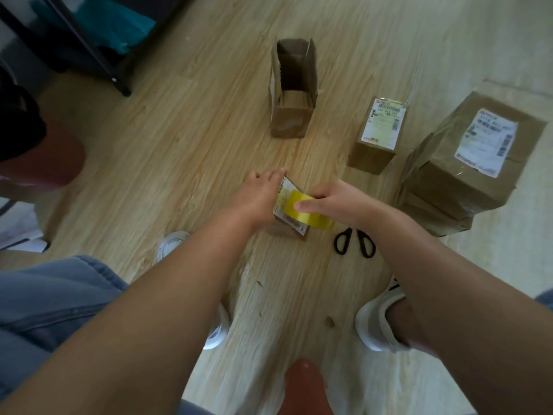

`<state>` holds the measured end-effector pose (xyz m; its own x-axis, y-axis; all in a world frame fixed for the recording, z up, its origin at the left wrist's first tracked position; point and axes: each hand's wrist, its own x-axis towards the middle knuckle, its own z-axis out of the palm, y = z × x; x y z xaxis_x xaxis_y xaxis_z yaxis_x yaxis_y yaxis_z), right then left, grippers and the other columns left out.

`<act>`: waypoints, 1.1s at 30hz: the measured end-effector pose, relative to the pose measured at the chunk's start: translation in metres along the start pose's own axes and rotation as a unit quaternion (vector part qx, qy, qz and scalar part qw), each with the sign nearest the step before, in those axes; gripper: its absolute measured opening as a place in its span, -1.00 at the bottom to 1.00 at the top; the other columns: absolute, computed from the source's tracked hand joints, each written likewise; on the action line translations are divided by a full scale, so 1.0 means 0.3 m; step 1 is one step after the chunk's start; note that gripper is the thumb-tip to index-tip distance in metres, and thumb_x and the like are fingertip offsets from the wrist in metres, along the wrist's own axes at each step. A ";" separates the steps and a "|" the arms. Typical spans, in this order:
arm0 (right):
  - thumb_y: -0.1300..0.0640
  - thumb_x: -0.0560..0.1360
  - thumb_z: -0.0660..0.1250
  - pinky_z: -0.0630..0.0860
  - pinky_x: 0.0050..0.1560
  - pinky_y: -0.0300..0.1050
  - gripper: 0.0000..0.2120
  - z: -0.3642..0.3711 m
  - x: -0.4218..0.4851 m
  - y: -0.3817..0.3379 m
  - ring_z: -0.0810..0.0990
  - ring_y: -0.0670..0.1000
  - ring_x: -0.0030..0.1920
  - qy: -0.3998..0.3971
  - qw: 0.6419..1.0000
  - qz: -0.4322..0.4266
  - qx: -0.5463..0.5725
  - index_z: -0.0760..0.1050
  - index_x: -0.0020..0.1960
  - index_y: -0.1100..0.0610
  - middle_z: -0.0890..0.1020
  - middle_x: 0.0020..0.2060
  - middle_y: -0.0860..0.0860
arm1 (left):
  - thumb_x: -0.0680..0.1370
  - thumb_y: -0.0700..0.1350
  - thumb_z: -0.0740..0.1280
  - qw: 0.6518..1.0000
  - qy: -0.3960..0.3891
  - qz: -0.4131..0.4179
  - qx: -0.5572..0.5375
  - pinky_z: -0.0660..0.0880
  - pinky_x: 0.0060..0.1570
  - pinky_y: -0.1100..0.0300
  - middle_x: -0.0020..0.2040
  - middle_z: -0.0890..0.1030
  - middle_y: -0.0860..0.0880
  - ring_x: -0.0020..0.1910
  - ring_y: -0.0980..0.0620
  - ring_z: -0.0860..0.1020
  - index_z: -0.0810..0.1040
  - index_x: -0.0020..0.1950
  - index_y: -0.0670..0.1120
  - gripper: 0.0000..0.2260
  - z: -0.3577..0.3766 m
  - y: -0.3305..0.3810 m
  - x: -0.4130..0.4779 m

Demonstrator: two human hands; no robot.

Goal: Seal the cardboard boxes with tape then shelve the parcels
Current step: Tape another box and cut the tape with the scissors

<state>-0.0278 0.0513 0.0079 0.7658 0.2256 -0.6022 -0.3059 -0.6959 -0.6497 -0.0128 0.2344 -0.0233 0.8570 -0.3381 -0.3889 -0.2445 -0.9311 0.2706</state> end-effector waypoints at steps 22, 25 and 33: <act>-0.40 0.38 0.40 0.28 -0.38 -0.10 -0.40 0.054 0.030 0.097 0.38 -0.03 -0.46 0.121 0.985 0.108 -0.064 0.51 -0.30 0.18 0.43 -0.47 0.01 | 0.44 -0.16 0.51 0.992 0.060 -0.015 -0.114 0.32 0.41 0.05 0.52 0.27 0.07 0.46 -0.01 0.28 0.11 0.58 0.13 -0.16 0.039 -0.111 0.008; -0.36 0.38 0.44 0.25 -0.38 -0.09 -0.41 -0.008 0.010 0.115 0.35 -0.03 -0.45 0.132 0.987 0.094 0.004 0.59 -0.23 0.23 0.41 -0.45 0.04 | 0.42 -0.22 0.50 0.989 0.070 -0.005 -0.132 0.32 0.40 0.07 0.51 0.27 0.08 0.45 0.00 0.28 0.12 0.58 0.13 -0.14 0.018 -0.088 0.025; -0.23 0.48 0.41 0.30 -0.24 -0.06 -0.44 -0.028 -0.002 0.167 0.44 0.02 -0.26 0.041 0.995 0.092 -0.022 0.64 0.02 0.31 0.45 -0.30 0.06 | 0.40 -0.19 0.52 0.981 0.041 -0.036 -0.187 0.29 0.43 0.05 0.52 0.21 0.02 0.47 -0.03 0.25 0.19 0.55 0.13 -0.18 0.098 -0.086 0.017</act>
<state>-0.0390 0.0104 -0.0204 0.7429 0.0369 -0.6684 -0.4214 -0.7500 -0.5098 -0.0156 0.2526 -0.0581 0.9036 -0.2463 -0.3504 -0.0114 -0.8317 0.5551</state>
